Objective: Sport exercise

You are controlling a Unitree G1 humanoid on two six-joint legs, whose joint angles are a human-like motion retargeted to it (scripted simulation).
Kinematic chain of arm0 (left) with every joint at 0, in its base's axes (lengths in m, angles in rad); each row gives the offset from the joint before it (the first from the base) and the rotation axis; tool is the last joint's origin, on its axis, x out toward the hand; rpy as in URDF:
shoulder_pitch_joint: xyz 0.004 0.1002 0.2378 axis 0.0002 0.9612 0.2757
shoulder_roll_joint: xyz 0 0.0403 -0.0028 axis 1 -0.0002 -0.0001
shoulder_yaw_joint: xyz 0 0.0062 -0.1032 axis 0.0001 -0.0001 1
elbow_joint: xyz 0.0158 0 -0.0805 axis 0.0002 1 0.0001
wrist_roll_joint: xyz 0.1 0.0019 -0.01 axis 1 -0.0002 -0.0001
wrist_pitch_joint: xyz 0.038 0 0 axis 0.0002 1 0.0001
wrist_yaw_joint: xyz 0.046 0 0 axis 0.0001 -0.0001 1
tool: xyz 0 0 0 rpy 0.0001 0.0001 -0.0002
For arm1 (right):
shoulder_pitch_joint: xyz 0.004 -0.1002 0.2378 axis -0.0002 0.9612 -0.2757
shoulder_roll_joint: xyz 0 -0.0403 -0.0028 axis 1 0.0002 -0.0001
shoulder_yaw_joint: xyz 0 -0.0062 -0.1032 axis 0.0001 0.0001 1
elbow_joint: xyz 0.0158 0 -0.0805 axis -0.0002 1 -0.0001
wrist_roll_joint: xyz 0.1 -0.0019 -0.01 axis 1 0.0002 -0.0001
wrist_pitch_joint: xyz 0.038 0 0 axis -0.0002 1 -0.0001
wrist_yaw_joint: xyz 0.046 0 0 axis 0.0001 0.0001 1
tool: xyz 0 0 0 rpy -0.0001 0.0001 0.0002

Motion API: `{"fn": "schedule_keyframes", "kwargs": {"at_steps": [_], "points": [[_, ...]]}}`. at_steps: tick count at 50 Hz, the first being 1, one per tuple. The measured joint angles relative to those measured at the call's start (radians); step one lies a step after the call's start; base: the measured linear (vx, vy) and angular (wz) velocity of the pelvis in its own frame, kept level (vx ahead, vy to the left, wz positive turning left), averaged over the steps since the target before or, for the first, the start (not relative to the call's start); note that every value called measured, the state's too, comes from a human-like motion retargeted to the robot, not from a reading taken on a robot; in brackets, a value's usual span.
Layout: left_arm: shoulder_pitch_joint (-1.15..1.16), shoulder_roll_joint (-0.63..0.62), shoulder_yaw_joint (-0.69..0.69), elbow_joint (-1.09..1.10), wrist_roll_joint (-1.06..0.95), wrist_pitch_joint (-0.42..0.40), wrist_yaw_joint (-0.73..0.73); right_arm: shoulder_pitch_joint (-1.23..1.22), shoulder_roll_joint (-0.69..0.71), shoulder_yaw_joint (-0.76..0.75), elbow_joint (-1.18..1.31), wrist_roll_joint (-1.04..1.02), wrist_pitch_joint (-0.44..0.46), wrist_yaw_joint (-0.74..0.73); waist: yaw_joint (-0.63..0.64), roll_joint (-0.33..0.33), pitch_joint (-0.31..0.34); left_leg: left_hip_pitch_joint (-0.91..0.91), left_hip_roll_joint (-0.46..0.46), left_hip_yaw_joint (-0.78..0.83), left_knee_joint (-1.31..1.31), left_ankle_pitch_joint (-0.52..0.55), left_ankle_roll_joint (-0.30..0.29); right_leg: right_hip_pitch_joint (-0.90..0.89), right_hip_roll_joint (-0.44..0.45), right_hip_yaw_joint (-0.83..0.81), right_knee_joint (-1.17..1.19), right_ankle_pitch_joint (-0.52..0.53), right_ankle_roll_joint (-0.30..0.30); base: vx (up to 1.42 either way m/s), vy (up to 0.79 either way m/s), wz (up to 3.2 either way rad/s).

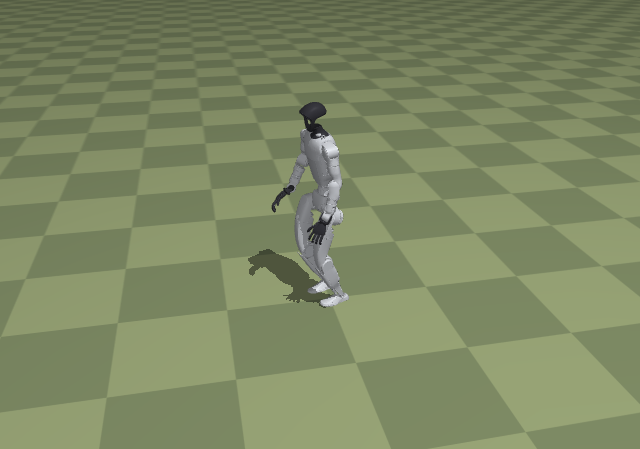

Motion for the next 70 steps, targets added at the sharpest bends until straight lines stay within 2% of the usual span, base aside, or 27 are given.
{"fn": "schedule_keyframes", "kwargs": {"at_steps": [3,8,13,15,18,20,25,28,30,33,35,39,42,48,50,55,58,60,65,70], "points": [[0.002,0.008,0.007,0.028,0.000,0.003,-0.010,-0.023,-0.008,0.012,-0.021,-0.021,0.000,0.008,-0.005,-0.014,-0.002,-0.015,-0.002,-0.003,-0.010,0.009,-0.011,-0.056,-0.028,0.024,0.049,-0.045,0.004,-0.01,-0.05,0.26],[0.007,0.029,0.017,0.049,-0.005,-0.002,-0.024,-0.061,-0.025,0.020,-0.024,-0.041,0.012,0.014,0.003,-0.031,-0.016,-0.031,-0.001,0.006,-0.036,0.019,-0.026,-0.126,-0.140,-0.020,0.153,-0.079,-0.004,0.02,-0.11,0.04],[0.030,0.049,0.042,0.040,-0.027,-0.015,-0.028,-0.083,-0.035,0.012,0.004,-0.038,0.027,0.018,0.015,-0.043,-0.033,-0.026,0.006,0.025,-0.052,0.018,-0.037,-0.168,-0.270,-0.054,0.237,-0.087,-0.002,0.05,-0.17,-0.12],[0.035,0.067,0.068,0.020,-0.047,-0.022,-0.027,-0.102,-0.038,0.002,0.018,-0.022,0.029,0.018,0.018,-0.040,-0.044,0.011,0.019,0.036,-0.140,0.051,-0.043,-0.177,-0.300,-0.059,0.218,-0.070,0.001,0.09,-0.20,-0.31],[0.061,0.076,0.101,0.004,-0.069,-0.035,-0.003,-0.088,-0.034,-0.020,0.023,-0.002,0.028,-0.002,0.019,-0.051,-0.040,0.013,0.028,0.054,-0.079,0.020,-0.042,-0.183,-0.342,-0.037,0.231,-0.062,0.026,0.06,-0.21,-0.34],[0.073,0.095,0.134,-0.017,-0.088,-0.042,0.009,-0.092,-0.033,-0.034,0.025,0.017,0.023,-0.014,0.027,-0.026,-0.039,0.037,0.081,0.069,-0.092,0.011,-0.050,-0.165,-0.298,-0.026,0.166,-0.029,0.037,0.10,-0.23,-0.60],[0.118,0.106,0.189,-0.049,-0.119,-0.058,0.052,-0.053,-0.026,-0.064,0.039,0.036,0.013,-0.045,0.017,-0.033,-0.028,0.035,0.137,0.092,0.057,-0.065,-0.042,-0.154,-0.243,0.040,0.171,-0.046,0.064,0.07,-0.26,-0.54],[0.137,0.105,0.212,-0.067,-0.131,-0.060,0.075,-0.028,-0.029,-0.071,0.067,0.030,0.011,-0.053,0.009,-0.016,-0.019,0.024,0.223,0.133,0.168,-0.102,-0.042,-0.132,-0.174,0.040,0.160,-0.087,0.044,0.08,-0.26,-0.61],[0.133,0.097,0.219,-0.075,-0.131,-0.057,0.088,-0.020,-0.040,-0.077,0.098,0.023,0.008,-0.055,0.008,0.034,-0.011,0.003,0.348,0.191,0.264,-0.102,-0.047,-0.097,-0.088,0.018,0.092,-0.072,0.024,0.09,-0.24,-0.53],[0.135,0.064,0.202,-0.082,-0.120,-0.054,0.099,0.019,-0.053,-0.082,0.138,0.014,0.016,-0.062,0.003,0.043,0.007,-0.029,0.414,0.195,0.403,-0.102,-0.024,-0.083,-0.037,0.026,0.099,-0.083,0.006,0.07,-0.24,-0.61],[0.118,0.034,0.173,-0.084,-0.099,-0.050,0.103,0.040,-0.069,-0.099,0.168,0.007,0.017,-0.070,0.015,0.082,0.013,-0.068,0.447,0.163,0.482,-0.110,-0.015,-0.056,0.027,0.030,0.036,-0.058,-0.008,0.10,-0.19,-0.72],[0.096,-0.021,0.093,-0.092,-0.032,-0.052,0.106,0.090,-0.086,-0.127,0.206,-0.005,0.020,-0.093,0.032,0.120,0.019,-0.115,0.428,0.115,0.544,-0.119,-0.013,-0.013,0.096,0.053,-0.047,-0.023,-0.020,0.10,-0.14,-0.60],[0.083,-0.048,0.032,-0.102,0.026,-0.055,0.103,0.119,-0.087,-0.137,0.222,-0.015,0.018,-0.100,0.040,0.129,0.016,-0.134,0.387,0.097,0.519,-0.122,-0.017,0.019,0.116,0.069,-0.102,-0.003,-0.019,0.11,-0.07,-0.35],[0.051,-0.058,-0.083,-0.136,0.130,-0.064,0.084,0.150,-0.081,-0.124,0.235,-0.032,0.004,-0.077,0.045,0.121,-0.002,-0.155,0.348,0.084,0.396,-0.092,-0.034,0.074,0.101,0.071,-0.196,0.024,-0.005,0.11,0.02,-0.01],[0.044,-0.059,-0.113,-0.151,0.154,-0.070,0.081,0.156,-0.076,-0.109,0.234,-0.039,0.000,-0.070,0.042,0.127,-0.002,-0.166,0.380,0.087,0.382,-0.083,-0.046,0.077,0.098,0.058,-0.183,0.016,0.000,0.09,0.10,0.27],[-0.019,-0.029,-0.168,-0.210,0.186,-0.087,0.069,0.135,-0.078,-0.093,0.228,-0.062,-0.004,-0.037,0.039,0.106,-0.037,-0.202,0.430,0.156,0.266,-0.023,-0.059,0.117,0.026,-0.003,-0.283,0.039,0.031,0.12,0.19,0.62],[-0.036,-0.025,-0.186,-0.233,0.191,-0.095,0.080,0.134,-0.081,-0.073,0.228,-0.080,0.000,-0.036,0.043,0.120,-0.043,-0.239,0.518,0.206,0.267,-0.012,-0.081,0.132,0.006,-0.056,-0.263,0.022,0.049,0.11,0.28,0.83],[-0.069,-0.011,-0.190,-0.253,0.175,-0.096,0.075,0.106,-0.090,-0.070,0.232,-0.096,0.008,-0.027,0.043,0.110,-0.073,-0.260,0.519,0.272,0.192,0.019,-0.079,0.150,-0.036,-0.108,-0.332,0.042,0.069,0.17,0.35,1.08],[-0.080,-0.008,-0.175,-0.242,0.143,-0.091,0.084,0.083,-0.096,-0.043,0.230,-0.117,0.027,-0.025,0.081,0.144,-0.092,-0.322,0.604,0.346,0.249,0.018,-0.090,0.186,-0.079,-0.210,-0.271,0.006,0.096,0.15,0.38,0.96],[-0.090,0.001,-0.129,-0.172,0.090,-0.062,0.078,0.041,-0.093,-0.021,0.181,-0.108,0.043,-0.019,0.144,0.167,-0.121,-0.349,0.558,0.352,0.331,-0.006,-0.055,0.210,-0.190,-0.373,-0.118,0.014,0.085,0.19,0.41,0.85]]}}
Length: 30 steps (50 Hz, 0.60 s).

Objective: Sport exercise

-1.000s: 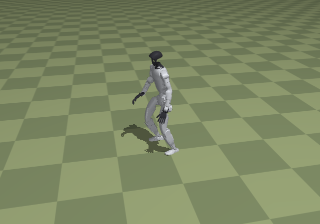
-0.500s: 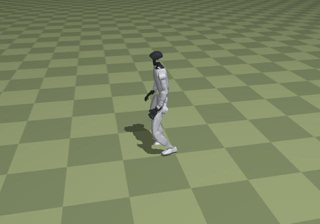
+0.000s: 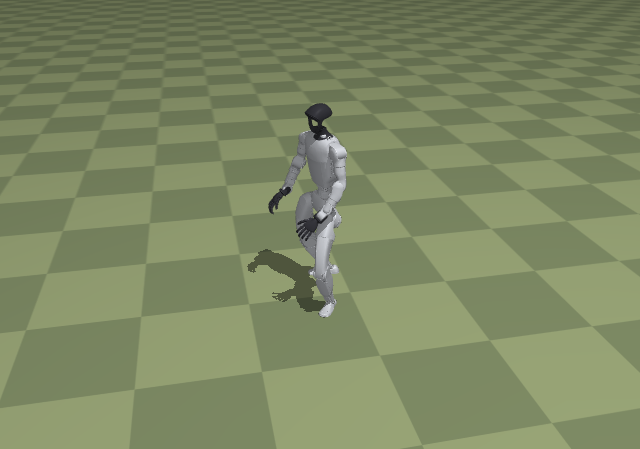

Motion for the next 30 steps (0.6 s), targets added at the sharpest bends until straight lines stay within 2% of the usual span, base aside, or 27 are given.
{"fn": "schedule_keyframes", "kwargs": {"at_steps": [2,5,7,9,12,15,18,22,25,28,30], "points": [[-0.018,0.006,0.025,0.048,-0.026,0.019,-0.010,-0.030,0.000,0.021,-0.054,-0.011,0.015,0.004,-0.006,-0.043,-0.001,0.027,-0.128,0.007,-0.024,-0.014,0.043,-0.023,-0.155,-0.058,0.188,0.059,-0.019,0.20,0.43,1.40],[-0.011,0.017,0.051,0.106,-0.040,0.044,-0.012,-0.065,0.012,0.074,-0.136,-0.076,0.029,-0.007,-0.031,-0.095,0.013,0.077,-0.305,-0.015,-0.041,-0.038,0.100,-0.092,-0.320,0.001,0.490,0.130,-0.081,0.23,0.42,1.84],[-0.007,0.031,0.064,0.143,-0.041,0.060,-0.010,-0.093,0.025,0.120,-0.187,-0.138,0.032,-0.006,-0.071,-0.155,0.029,0.122,-0.454,-0.043,-0.086,-0.030,0.137,-0.164,-0.386,0.098,0.666,0.128,-0.119,0.30,0.38,2.25],[-0.001,0.045,0.072,0.180,-0.039,0.073,-0.008,-0.121,0.045,0.168,-0.223,-0.198,0.031,0.004,-0.113,-0.207,0.044,0.167,-0.580,-0.092,-0.136,-0.013,0.158,-0.237,-0.391,0.181,0.783,0.095,-0.146,0.38,0.31,2.29],[0.011,0.056,0.086,0.234,-0.042,0.085,-0.016,-0.152,0.077,0.236,-0.241,-0.268,0.025,0.027,-0.172,-0.254,0.062,0.244,-0.710,-0.189,-0.216,0.009,0.170,-0.345,-0.325,0.254,0.849,0.033,-0.166,0.48,0.24,2.11],[0.027,0.046,0.093,0.273,-0.060,0.083,-0.038,-0.154,0.099,0.285,-0.225,-0.306,0.021,0.043,-0.208,-0.262,0.082,0.326,-0.769,-0.296,-0.272,0.008,0.166,-0.447,-0.212,0.272,0.779,0.006,-0.164,0.57,0.16,1.79],[0.048,0.023,0.086,0.289,-0.079,0.070,-0.068,-0.134,0.108,0.311,-0.190,-0.318,0.018,0.051,-0.219,-0.239,0.103,0.403,-0.778,-0.385,-0.294,-0.014,0.157,-0.521,-0.070,0.262,0.586,0.044,-0.126,0.61,0.10,1.40],[0.078,-0.004,0.063,0.286,-0.091,0.051,-0.106,-0.091,0.103,0.317,-0.146,-0.310,0.017,0.049,-0.205,-0.184,0.114,0.486,-0.756,-0.460,-0.319,-0.045,0.140,-0.546,0.125,0.222,0.207,0.171,-0.046,0.62,0.06,0.81],[0.101,-0.029,0.055,0.276,-0.107,0.040,-0.122,-0.053,0.099,0.300,-0.115,-0.294,0.027,0.039,-0.192,-0.150,0.110,0.517,-0.752,-0.474,-0.267,-0.091,0.127,-0.540,0.191,0.197,0.102,0.226,-0.039,0.58,0.06,0.59],[0.108,-0.059,0.047,0.264,-0.142,0.028,-0.142,-0.026,0.093,0.267,-0.073,-0.258,0.050,0.023,-0.196,-0.094,0.100,0.523,-0.725,-0.478,-0.137,-0.093,0.061,-0.519,0.218,0.182,0.145,0.209,-0.092,0.56,0.08,0.68],[0.095,-0.081,0.031,0.253,-0.172,0.023,-0.162,-0.029,0.084,0.248,-0.043,-0.227,0.067,0.006,-0.205,-0.036,0.107,0.491,-0.674,-0.460,0.020,0.005,-0.044,-0.493,0.248,0.170,0.172,0.177,-0.132,0.50,0.09,0.65]]}}
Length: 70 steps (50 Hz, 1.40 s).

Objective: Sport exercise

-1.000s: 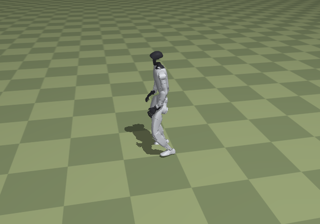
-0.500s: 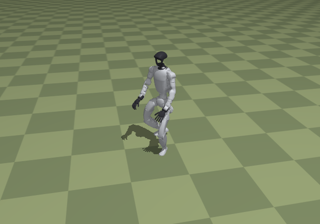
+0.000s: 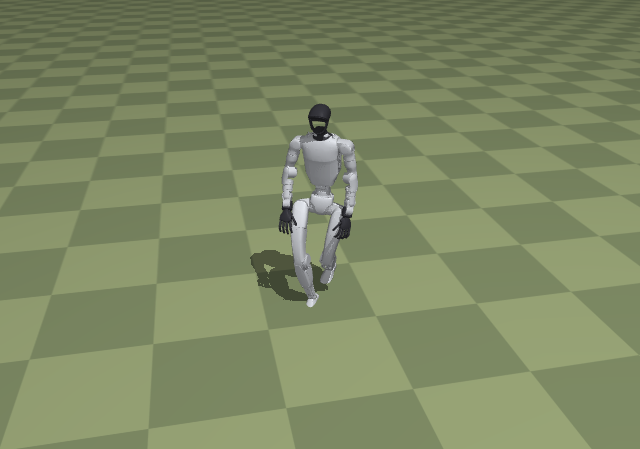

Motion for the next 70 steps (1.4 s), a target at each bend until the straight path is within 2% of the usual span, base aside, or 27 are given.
{"fn": "schedule_keyframes", "kwargs": {"at_steps": [2,3,7,10,13,17,20,22,25,27,30,33,38,40,45,51,55,61,65,70], "points": [[-0.018,-0.017,-0.016,-0.019,-0.015,0.000,-0.004,-0.009,-0.003,-0.013,0.017,0.028,0.014,-0.014,-0.005,0.041,0.009,-0.065,0.061,0.044,0.164,0.068,-0.065,0.026,0.019,-0.002,0.022,-0.040,-0.022,0.45,0.10,0.43],[-0.033,-0.024,-0.023,-0.032,-0.023,0.001,-0.002,-0.020,-0.004,-0.019,0.021,0.043,0.019,-0.020,-0.006,0.057,0.013,-0.107,0.102,0.071,0.236,0.082,-0.074,0.039,0.026,-0.002,0.025,-0.058,-0.027,0.43,0.10,0.27],[-0.117,-0.036,-0.026,-0.086,-0.074,0.015,0.032,-0.107,-0.012,-0.029,-0.008,0.104,0.017,-0.044,0.011,0.098,0.022,-0.286,0.271,0.140,0.363,0.015,-0.004,0.090,0.062,0.029,-0.031,-0.084,-0.024,0.41,0.10,-0.22],[-0.163,-0.035,-0.010,-0.114,-0.120,0.017,0.068,-0.180,-0.019,-0.026,-0.080,0.136,-0.004,-0.058,0.033,0.091,0.032,-0.373,0.330,0.129,0.278,-0.057,0.045,0.127,0.079,0.102,-0.077,-0.093,-0.013,0.39,0.13,-0.95],[-0.188,-0.022,0.006,-0.137,-0.154,0.008,0.090,-0.242,-0.027,-0.017,-0.172,0.144,-0.024,-0.064,0.050,0.051,0.050,-0.405,0.308,0.055,0.096,-0.069,0.048,0.166,0.072,0.207,-0.103,-0.106,-0.006,0.36,0.18,-1.26],[-0.183,-0.004,0.017,-0.171,-0.192,-0.010,0.099,-0.295,-0.021,0.009,-0.252,0.127,-0.046,-0.078,0.066,-0.011,0.052,-0.411,0.246,-0.108,-0.105,0.002,0.014,0.186,0.059,0.355,-0.109,-0.118,0.008,0.30,0.25,-1.42],[-0.157,0.003,0.009,-0.203,-0.201,-0.024,0.109,-0.299,-0.015,0.035,-0.264,0.097,-0.055,-0.092,0.078,-0.040,0.050,-0.412,0.223,-0.202,-0.114,0.038,-0.011,0.179,0.069,0.447,-0.080,-0.130,0.029,0.21,0.34,-1.51],[-0.147,0.024,-0.004,-0.242,-0.198,-0.034,0.115,-0.305,-0.015,0.041,-0.248,0.070,-0.054,-0.103,0.086,-0.076,0.040,-0.383,0.215,-0.194,-0.165,0.056,-0.011,0.176,0.049,0.504,-0.100,-0.122,0.060,0.20,0.39,-1.48],[-0.124,0.031,-0.038,-0.290,-0.172,-0.054,0.125,-0.283,-0.018,0.059,-0.199,0.038,-0.038,-0.110,0.081,-0.101,0.043,-0.377,0.213,-0.147,-0.122,-0.002,0.001,0.134,0.038,0.528,-0.034,-0.115,0.118,0.14,0.40,-1.44],[-0.120,0.058,-0.068,-0.352,-0.140,-0.065,0.123,-0.286,-0.011,0.049,-0.139,0.022,-0.024,-0.121,0.088,-0.149,0.034,-0.346,0.197,-0.066,-0.187,-0.003,0.016,0.073,-0.034,0.500,0.015,-0.098,0.154,0.14,0.37,-1.65],[-0.105,0.068,-0.108,-0.427,-0.094,-0.088,0.115,-0.265,-0.007,0.051,-0.090,0.020,-0.002,-0.125,0.091,-0.166,0.044,-0.331,0.218,0.046,-0.152,-0.063,0.030,-0.018,-0.153,0.326,0.152,-0.132,0.121,0.09,0.32,-1.78],[-0.109,0.112,-0.143,-0.549,-0.046,-0.100,0.072,-0.270,0.009,0.030,-0.057,0.027,-0.005,-0.127,0.084,-0.218,0.038,-0.274,0.178,0.155,-0.260,-0.056,0.050,-0.077,-0.264,0.216,0.223,-0.168,0.104,0.12,0.25,-1.46],[-0.109,0.133,-0.197,-0.714,-0.027,-0.134,-0.016,-0.231,0.054,0.028,-0.031,0.035,-0.013,-0.140,0.062,-0.257,0.030,-0.176,0.138,0.299,-0.388,-0.038,0.064,-0.082,-0.325,0.117,0.172,-0.214,0.086,0.10,0.19,-1.35],[-0.124,0.150,-0.214,-0.793,-0.054,-0.148,-0.072,-0.218,0.073,0.028,-0.015,0.046,-0.016,-0.159,0.059,-0.251,0.028,-0.104,0.129,0.344,-0.502,-0.006,0.067,-0.055,-0.304,0.103,0.084,-0.204,0.081,0.10,0.14,-1.20],[-0.156,0.130,-0.278,-0.917,-0.116,-0.198,-0.138,-0.166,0.108,0.037,0.002,0.063,-0.005,-0.211,0.024,-0.240,0.023,-0.046,0.117,0.404,-0.516,-0.031,0.067,-0.064,-0.297,0.145,0.070,-0.229,0.085,0.07,0.08,-0.83],[-0.188,0.110,-0.334,-1.042,-0.263,-0.219,-0.228,-0.141,0.128,0.037,0.000,0.074,0.013,-0.291,0.000,-0.222,0.039,0.039,0.110,0.423,-0.497,-0.081,0.063,-0.068,-0.305,0.221,0.172,-0.219,0.093,0.09,-0.03,-0.55],[-0.211,0.100,-0.361,-1.117,-0.423,-0.197,-0.319,-0.145,0.134,0.037,-0.002,0.086,0.025,-0.329,0.004,-0.216,0.060,0.096,0.108,0.410,-0.460,-0.121,0.062,-0.048,-0.313,0.270,0.270,-0.224,0.101,0.12,-0.12,-0.35],[-0.267,0.069,-0.400,-1.201,-0.696,-0.120,-0.444,-0.171,0.149,0.051,0.018,0.112,0.040,-0.355,0.063,-0.212,0.086,0.123,0.124,0.355,-0.401,-0.137,0.047,-0.004,-0.276,0.281,0.302,-0.300,0.098,0.13,-0.18,-0.36],[-0.290,0.027,-0.428,-1.216,-0.777,-0.089,-0.477,-0.173,0.156,0.077,0.046,0.111,0.046,-0.349,0.118,-0.180,0.088,0.068,0.176,0.239,-0.297,-0.085,0.010,0.020,-0.199,0.256,0.244,-0.300,0.083,0.12,-0.21,-0.56],[-0.339,-0.017,-0.462,-1.231,-0.778,-0.070,-0.489,-0.164,0.142,0.095,0.074,0.107,0.058,-0.308,0.144,-0.148,0.067,-0.015,0.238,0.235,-0.260,0.020,-0.012,0.031,-0.158,0.207,0.137,-0.266,0.084,0.09,-0.14,-0.07]]}}
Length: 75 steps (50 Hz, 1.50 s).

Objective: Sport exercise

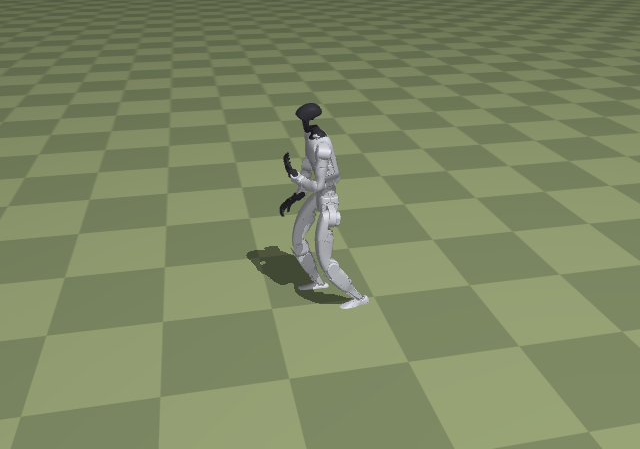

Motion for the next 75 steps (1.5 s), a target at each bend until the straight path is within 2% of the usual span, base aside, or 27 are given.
{"fn": "schedule_keyframes", "kwargs": {"at_steps": [4,10,23,30,33,37,45,58,67,71,75], "points": [[-0.036,-0.016,-0.022,-0.017,0.015,0.015,-0.009,0.014,-0.011,0.001,0.010,0.001,0.016,0.025,0.006,0.019,-0.010,-0.066,0.009,-0.012,0.028,0.006,0.005,-0.006,0.009,-0.029,-0.041,0.012,-0.004,0.04,-0.09,0.05],[-0.071,-0.024,-0.053,-0.020,0.035,0.042,-0.023,0.038,-0.021,-0.018,0.005,0.014,0.042,0.042,0.017,0.061,-0.028,-0.141,-0.032,-0.093,0.080,-0.078,0.018,-0.016,0.025,-0.068,-0.066,0.029,-0.012,0.00,-0.03,-0.02],[-0.112,-0.042,-0.125,0.048,0.069,0.108,-0.019,0.066,-0.019,0.027,-0.038,0.001,0.054,0.079,0.020,0.116,-0.085,-0.028,-0.023,-0.193,0.117,-0.070,-0.001,-0.017,0.000,-0.158,-0.059,0.068,-0.019,-0.06,0.06,0.15],[-0.106,-0.049,-0.121,0.066,0.071,0.114,-0.004,0.067,-0.006,0.051,-0.052,-0.027,0.063,0.072,0.011,0.081,-0.061,-0.002,-0.083,-0.218,0.057,-0.165,0.039,-0.066,-0.063,-0.133,0.010,0.083,0.016,-0.19,0.21,0.06],[-0.119,-0.046,-0.102,0.067,0.078,0.107,-0.010,0.050,0.007,0.042,-0.047,-0.022,0.076,0.071,0.007,0.048,-0.048,-0.013,-0.125,-0.208,-0.009,-0.154,0.063,-0.091,-0.107,-0.125,-0.011,0.125,0.041,-0.23,0.20,-0.13],[-0.105,-0.049,-0.084,0.062,0.095,0.106,-0.019,0.048,0.029,0.043,-0.034,-0.021,0.087,0.083,0.029,0.036,-0.035,-0.045,-0.128,-0.168,-0.015,-0.150,0.072,-0.087,-0.182,-0.212,-0.001,0.147,-0.009,-0.24,0.16,-0.50],[-0.085,-0.035,-0.030,0.038,0.117,0.118,-0.038,0.036,0.045,0.045,-0.038,-0.022,0.085,0.121,0.023,-0.004,-0.037,-0.053,-0.158,-0.149,-0.117,-0.072,0.080,-0.037,-0.168,-0.156,-0.041,0.127,0.005,-0.18,0.07,-0.18],[-0.065,-0.030,-0.012,0.047,0.122,0.136,-0.027,0.049,0.027,0.059,-0.066,-0.027,0.060,0.162,0.013,-0.039,-0.050,-0.017,-0.202,-0.097,-0.170,-0.037,0.088,-0.020,-0.202,-0.104,0.011,0.107,0.018,-0.04,0.03,-0.15],[-0.074,-0.041,-0.014,0.061,0.130,0.130,-0.017,0.039,0.013,0.074,-0.059,-0.066,0.050,0.187,-0.029,-0.080,-0.043,0.057,-0.261,-0.075,-0.272,-0.006,0.095,-0.063,-0.278,-0.104,0.218,0.061,-0.047,0.04,0.06,-0.17],[-0.099,-0.043,0.006,0.069,0.142,0.115,-0.016,0.033,0.013,0.081,-0.051,-0.086,0.041,0.206,-0.060,-0.091,-0.042,0.103,-0.272,-0.075,-0.348,0.020,0.097,-0.101,-0.257,-0.105,0.203,0.069,-0.042,0.09,0.02,-0.16],[-0.119,-0.059,0.023,0.078,0.151,0.099,-0.015,0.034,0.012,0.097,-0.041,-0.096,0.029,0.238,-0.081,-0.087,-0.050,0.136,-0.260,-0.068,-0.399,0.036,0.097,-0.127,-0.205,-0.129,0.071,0.102,-0.015,0.13,-0.03,-0.28]]}}
